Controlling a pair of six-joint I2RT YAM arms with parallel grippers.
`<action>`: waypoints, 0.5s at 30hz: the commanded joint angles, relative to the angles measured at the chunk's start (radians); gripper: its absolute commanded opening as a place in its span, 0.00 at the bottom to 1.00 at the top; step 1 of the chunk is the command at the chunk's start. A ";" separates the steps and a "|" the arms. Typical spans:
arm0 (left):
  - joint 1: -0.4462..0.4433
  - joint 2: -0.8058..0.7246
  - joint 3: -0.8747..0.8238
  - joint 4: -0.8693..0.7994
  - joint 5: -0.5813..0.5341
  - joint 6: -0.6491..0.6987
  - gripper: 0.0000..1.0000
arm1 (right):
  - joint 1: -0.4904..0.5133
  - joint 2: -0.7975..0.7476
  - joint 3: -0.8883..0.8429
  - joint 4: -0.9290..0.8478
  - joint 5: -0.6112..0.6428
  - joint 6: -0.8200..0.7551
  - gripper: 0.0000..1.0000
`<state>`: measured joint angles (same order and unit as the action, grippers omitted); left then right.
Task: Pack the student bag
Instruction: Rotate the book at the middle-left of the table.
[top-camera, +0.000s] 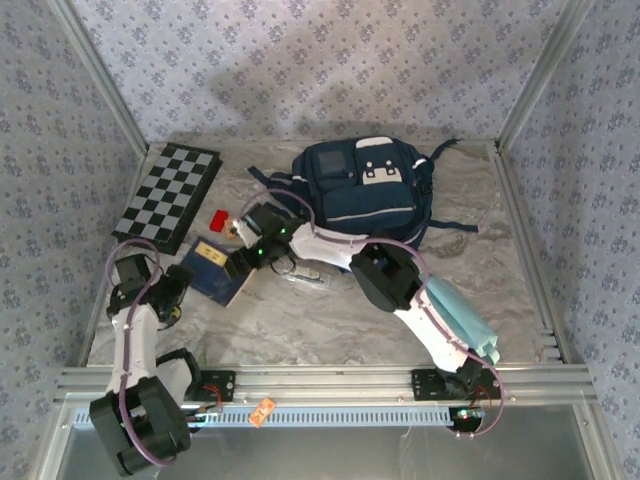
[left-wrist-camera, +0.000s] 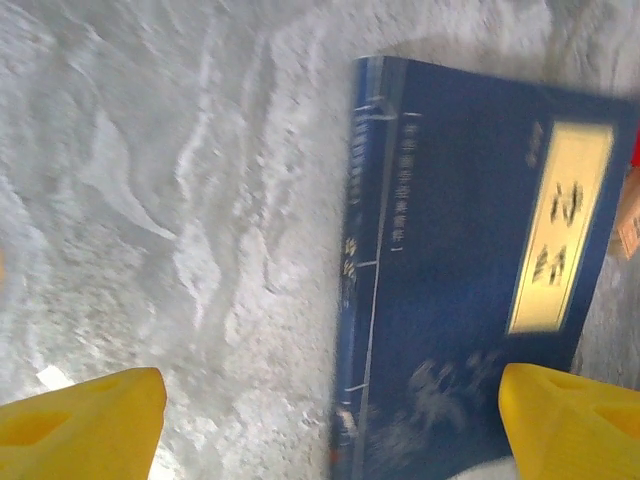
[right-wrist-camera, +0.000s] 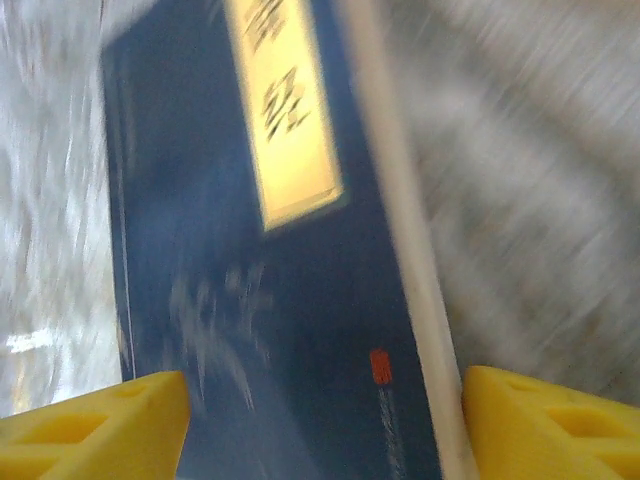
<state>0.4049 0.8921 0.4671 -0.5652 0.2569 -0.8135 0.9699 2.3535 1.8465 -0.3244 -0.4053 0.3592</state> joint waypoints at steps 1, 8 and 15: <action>0.063 0.044 -0.009 -0.008 0.058 0.066 0.85 | 0.080 -0.145 -0.120 -0.002 0.027 0.051 0.70; 0.087 0.153 -0.006 0.150 0.195 0.109 0.81 | 0.076 -0.181 -0.148 -0.027 0.148 0.163 0.71; -0.003 0.266 0.031 0.197 0.154 0.138 0.80 | 0.045 -0.073 -0.034 -0.036 0.144 0.199 0.72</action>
<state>0.4358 1.1370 0.4637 -0.4061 0.4103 -0.7082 1.0130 2.2318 1.7515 -0.3328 -0.2897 0.5266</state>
